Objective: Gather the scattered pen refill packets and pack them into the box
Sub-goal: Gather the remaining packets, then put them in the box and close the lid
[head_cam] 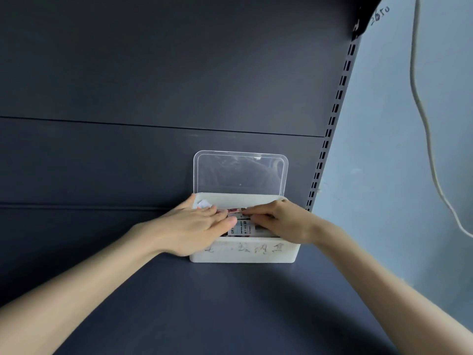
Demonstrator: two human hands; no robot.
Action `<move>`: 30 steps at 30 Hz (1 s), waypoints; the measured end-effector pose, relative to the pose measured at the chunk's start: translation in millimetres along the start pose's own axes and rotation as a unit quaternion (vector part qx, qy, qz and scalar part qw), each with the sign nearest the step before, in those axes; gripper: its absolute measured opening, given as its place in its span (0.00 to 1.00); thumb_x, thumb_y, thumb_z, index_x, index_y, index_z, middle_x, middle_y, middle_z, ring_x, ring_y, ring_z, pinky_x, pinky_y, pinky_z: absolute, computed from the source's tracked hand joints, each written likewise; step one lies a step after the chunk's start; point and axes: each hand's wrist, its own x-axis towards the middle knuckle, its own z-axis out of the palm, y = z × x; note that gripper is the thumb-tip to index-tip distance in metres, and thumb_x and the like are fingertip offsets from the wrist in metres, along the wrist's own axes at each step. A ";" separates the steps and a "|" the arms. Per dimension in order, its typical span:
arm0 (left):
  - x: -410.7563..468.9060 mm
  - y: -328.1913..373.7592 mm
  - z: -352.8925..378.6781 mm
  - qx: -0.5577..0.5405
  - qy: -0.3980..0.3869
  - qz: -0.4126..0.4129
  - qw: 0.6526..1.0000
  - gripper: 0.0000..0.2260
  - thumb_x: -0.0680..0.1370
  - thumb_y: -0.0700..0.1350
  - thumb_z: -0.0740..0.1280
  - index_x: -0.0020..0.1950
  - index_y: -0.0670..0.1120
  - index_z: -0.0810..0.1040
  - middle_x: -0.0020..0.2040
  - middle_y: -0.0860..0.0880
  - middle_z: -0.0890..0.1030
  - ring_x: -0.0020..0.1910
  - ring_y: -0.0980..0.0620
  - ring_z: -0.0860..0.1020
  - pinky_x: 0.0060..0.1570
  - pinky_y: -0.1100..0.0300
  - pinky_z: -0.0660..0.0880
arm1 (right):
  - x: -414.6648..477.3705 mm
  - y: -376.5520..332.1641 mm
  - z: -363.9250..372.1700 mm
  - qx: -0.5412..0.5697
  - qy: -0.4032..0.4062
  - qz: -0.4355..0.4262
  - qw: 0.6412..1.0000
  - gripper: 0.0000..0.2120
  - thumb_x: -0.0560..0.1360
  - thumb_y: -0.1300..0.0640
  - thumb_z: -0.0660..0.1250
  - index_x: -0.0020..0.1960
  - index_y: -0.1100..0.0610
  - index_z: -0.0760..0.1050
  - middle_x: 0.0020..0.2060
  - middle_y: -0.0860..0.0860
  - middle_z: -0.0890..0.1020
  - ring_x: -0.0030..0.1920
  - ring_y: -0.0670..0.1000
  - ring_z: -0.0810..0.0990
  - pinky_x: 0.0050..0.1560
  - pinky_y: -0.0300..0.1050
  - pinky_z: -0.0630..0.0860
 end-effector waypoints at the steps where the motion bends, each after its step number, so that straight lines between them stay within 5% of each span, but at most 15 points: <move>1: 0.9 0.4 -2.9 -0.014 -0.010 -0.001 1.000 0.26 0.80 0.58 0.36 0.77 0.54 0.48 0.78 0.56 0.53 0.76 0.62 0.44 0.73 0.54 0.31 | 1.0 0.1 0.6 -0.004 -0.023 0.002 1.000 0.19 0.80 0.44 0.52 0.64 0.47 0.75 0.59 0.48 0.80 0.66 0.55 0.69 0.69 0.47 0.64; 5: 1.8 -0.4 -2.7 -0.021 0.008 -0.006 1.000 0.26 0.80 0.58 0.35 0.77 0.54 0.50 0.78 0.58 0.55 0.76 0.62 0.47 0.72 0.49 0.29 | -8.9 -10.0 -4.2 -0.048 0.003 0.023 0.999 0.21 0.82 0.45 0.48 0.68 0.51 0.71 0.69 0.49 0.71 0.72 0.53 0.61 0.70 0.46 0.52; 9: 1.0 -5.5 -0.2 -0.037 0.032 -0.016 0.999 0.27 0.80 0.59 0.36 0.76 0.55 0.57 0.78 0.57 0.50 0.76 0.61 0.42 0.73 0.53 0.31 | -18.2 -10.1 -6.3 -0.071 0.094 -0.012 0.993 0.15 0.82 0.50 0.53 0.45 0.54 0.75 0.45 0.51 0.78 0.49 0.58 0.74 0.56 0.53 0.71; 11: 4.4 -7.2 -2.8 -0.042 0.058 -0.022 0.997 0.28 0.81 0.57 0.37 0.72 0.52 0.67 0.78 0.58 0.54 0.76 0.60 0.46 0.73 0.55 0.33 | -19.9 -7.0 -7.6 -0.092 0.059 0.021 0.994 0.15 0.81 0.52 0.54 0.48 0.57 0.76 0.43 0.54 0.79 0.44 0.57 0.72 0.51 0.50 0.72; 15: 12.6 -6.7 -7.0 -0.006 0.030 -0.015 0.999 0.24 0.82 0.52 0.38 0.73 0.55 0.63 0.74 0.56 0.64 0.76 0.55 0.55 0.73 0.51 0.35 | -17.7 -5.3 -5.5 -0.064 0.054 0.011 0.996 0.13 0.80 0.52 0.58 0.55 0.50 0.81 0.48 0.49 0.82 0.50 0.54 0.75 0.56 0.47 0.72; 20: 20.1 -7.5 -7.3 0.004 -0.010 -0.034 0.999 0.21 0.82 0.55 0.40 0.76 0.60 0.53 0.78 0.55 0.55 0.77 0.56 0.48 0.72 0.43 0.32 | -15.9 -3.6 -2.8 -0.044 0.063 0.038 0.996 0.14 0.77 0.46 0.63 0.63 0.41 0.76 0.72 0.48 0.68 0.71 0.55 0.64 0.71 0.51 0.59; 24: 21.4 -5.9 -7.2 -0.016 0.001 -0.031 0.999 0.20 0.82 0.55 0.43 0.75 0.60 0.56 0.76 0.56 0.60 0.77 0.54 0.52 0.70 0.41 0.29 | -16.6 -5.3 -6.2 -0.022 0.029 0.064 0.997 0.16 0.78 0.45 0.62 0.65 0.41 0.75 0.64 0.44 0.78 0.66 0.51 0.72 0.66 0.39 0.64; 30: 18.6 -11.5 -1.3 0.009 0.139 -0.036 0.990 0.21 0.81 0.59 0.50 0.72 0.57 0.66 0.71 0.53 0.69 0.72 0.54 0.63 0.74 0.50 0.39 | -17.4 -5.6 -6.2 -0.035 0.057 0.049 0.997 0.16 0.78 0.45 0.61 0.65 0.41 0.74 0.64 0.42 0.78 0.64 0.50 0.74 0.67 0.43 0.66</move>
